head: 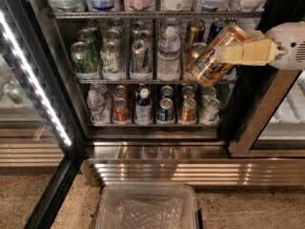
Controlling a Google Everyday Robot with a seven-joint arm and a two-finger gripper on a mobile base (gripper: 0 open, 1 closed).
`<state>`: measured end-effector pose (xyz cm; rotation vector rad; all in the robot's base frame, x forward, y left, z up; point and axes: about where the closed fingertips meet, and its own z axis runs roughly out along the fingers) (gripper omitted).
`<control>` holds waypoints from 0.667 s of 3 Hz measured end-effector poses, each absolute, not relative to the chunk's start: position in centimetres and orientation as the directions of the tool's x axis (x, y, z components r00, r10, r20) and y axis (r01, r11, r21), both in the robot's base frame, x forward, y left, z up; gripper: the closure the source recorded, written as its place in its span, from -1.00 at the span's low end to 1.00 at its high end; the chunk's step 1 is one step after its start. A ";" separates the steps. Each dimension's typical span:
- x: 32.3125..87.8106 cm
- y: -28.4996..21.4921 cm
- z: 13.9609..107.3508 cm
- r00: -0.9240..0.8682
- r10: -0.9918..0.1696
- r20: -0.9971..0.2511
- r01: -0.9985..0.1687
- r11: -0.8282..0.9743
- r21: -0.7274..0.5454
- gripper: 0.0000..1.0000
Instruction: Pick orange can from middle shelf of fridge
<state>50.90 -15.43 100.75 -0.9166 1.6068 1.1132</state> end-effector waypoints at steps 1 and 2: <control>48.0 -10.8 101.0 -0.306 -0.025 -0.952 -0.943 0.144 0.300 1.00; 41.5 -2.6 102.6 -0.381 0.020 -0.924 -0.904 -0.218 0.368 1.00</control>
Offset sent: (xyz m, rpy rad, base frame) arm -0.1402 0.1738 0.0334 0.3991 0.1823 0.7191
